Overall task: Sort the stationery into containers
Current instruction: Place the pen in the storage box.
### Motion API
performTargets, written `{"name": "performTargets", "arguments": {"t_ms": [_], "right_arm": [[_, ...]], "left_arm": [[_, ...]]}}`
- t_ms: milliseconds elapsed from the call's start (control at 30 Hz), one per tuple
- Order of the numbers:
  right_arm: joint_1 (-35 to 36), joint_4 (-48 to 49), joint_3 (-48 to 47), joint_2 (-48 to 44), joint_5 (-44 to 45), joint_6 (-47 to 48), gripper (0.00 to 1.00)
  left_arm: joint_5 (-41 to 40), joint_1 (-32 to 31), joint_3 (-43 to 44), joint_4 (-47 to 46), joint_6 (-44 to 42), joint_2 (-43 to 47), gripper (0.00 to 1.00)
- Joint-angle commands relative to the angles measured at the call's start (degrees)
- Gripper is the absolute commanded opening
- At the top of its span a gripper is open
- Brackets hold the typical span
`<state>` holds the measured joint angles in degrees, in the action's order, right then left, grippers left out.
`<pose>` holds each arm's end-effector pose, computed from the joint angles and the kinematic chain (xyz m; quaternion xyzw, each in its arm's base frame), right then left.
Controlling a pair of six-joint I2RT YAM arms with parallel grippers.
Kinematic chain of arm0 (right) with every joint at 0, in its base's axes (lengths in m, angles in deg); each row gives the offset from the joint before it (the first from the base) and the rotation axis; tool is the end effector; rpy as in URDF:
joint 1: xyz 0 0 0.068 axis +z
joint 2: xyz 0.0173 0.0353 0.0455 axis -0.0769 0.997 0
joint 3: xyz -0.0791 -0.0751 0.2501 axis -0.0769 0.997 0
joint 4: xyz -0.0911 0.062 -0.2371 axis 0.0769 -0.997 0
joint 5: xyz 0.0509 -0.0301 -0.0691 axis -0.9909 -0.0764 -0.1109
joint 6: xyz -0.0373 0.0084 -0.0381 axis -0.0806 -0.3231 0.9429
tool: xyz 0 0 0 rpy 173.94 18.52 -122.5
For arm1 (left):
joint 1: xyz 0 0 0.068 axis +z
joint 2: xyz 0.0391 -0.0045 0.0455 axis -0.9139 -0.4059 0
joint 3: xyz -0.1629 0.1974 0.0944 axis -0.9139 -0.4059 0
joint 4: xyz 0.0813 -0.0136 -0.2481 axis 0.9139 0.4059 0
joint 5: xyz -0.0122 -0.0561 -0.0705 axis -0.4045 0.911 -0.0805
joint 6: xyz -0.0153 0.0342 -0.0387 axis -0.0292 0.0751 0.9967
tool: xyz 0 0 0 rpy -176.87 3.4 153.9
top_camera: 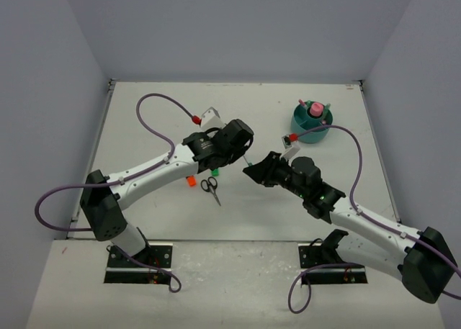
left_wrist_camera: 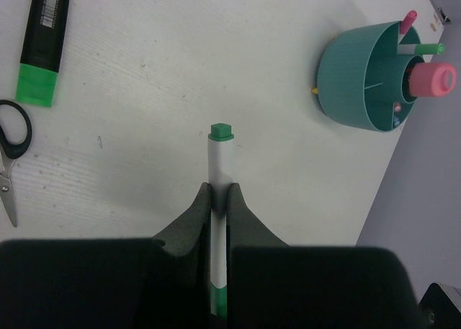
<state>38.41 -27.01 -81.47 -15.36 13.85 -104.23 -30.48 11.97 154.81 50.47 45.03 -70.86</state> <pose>0.1625 0.1544 0.2488 0.0328 0.7861 0.4722 0.3975 0.2166 -0.2684 0.3140 -0.3246 0.8570 -0.2087 0.3415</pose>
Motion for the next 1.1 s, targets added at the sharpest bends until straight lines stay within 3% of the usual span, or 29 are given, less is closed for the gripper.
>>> {"name": "performTargets", "arguments": {"t_ms": [0,67,267,333,367,433,467,600,667,767,867,967,1067], "right_arm": [[0.60,2.62,-1.45,-0.24,3.64,-1.46,0.18],[0.60,2.48,-1.68,-0.08,3.85,-1.54,0.01],[0.68,2.28,-2.74,-0.07,2.81,0.84,0.00],[0.60,-1.88,-4.25,-0.70,2.74,5.03,0.00],[0.60,-4.49,-5.41,-1.14,2.79,6.87,0.00],[0.60,-7.96,-7.13,-2.09,2.87,9.73,0.00],[0.54,-11.34,-8.20,-2.99,3.54,11.69,0.00],[0.11,-21.62,-11.67,-6.12,4.39,17.31,0.00],[-0.02,-28.77,-15.89,-6.29,2.60,22.77,0.00],[-0.02,-39.62,-21.33,-3.98,-1.13,27.66,0.00],[0.07,-44.80,-23.59,-3.77,-7.44,31.66,0.00],[0.07,-46.97,-25.47,-4.15,-9.98,33.22,0.00],[0.12,-50.39,-28.31,-3.49,-12.53,35.48,0.00]], "left_arm": [[-1.80,-0.23,-1.19,-2.23,1.32,2.99,0.00],[-1.96,-0.23,-1.71,-2.37,1.39,3.35,0.00],[-1.07,-0.23,-4.38,-5.85,-1.25,4.95,0.05],[-0.04,-0.23,-7.92,-12.36,-7.44,6.71,0.51],[0.35,-0.23,-10.09,-15.65,-10.45,7.88,0.80],[0.59,-0.11,-13.17,-20.74,-15.12,10.20,0.97],[0.69,0.05,-16.08,-23.32,-17.92,12.06,1.00],[2.48,0.21,-20.97,-30.99,-32.91,18.81,1.00],[5.81,0.21,-21.71,-34.33,-48.84,22.33,1.00],[7.49,0.18,-21.92,-34.00,-57.71,26.98,0.99],[17.89,0.21,-24.17,-36.73,-66.71,30.53,0.77],[27.90,0.21,-24.70,-37.49,-69.97,30.20,0.63],[32.70,0.21,-25.91,-39.95,-71.66,29.32,0.33]]}}
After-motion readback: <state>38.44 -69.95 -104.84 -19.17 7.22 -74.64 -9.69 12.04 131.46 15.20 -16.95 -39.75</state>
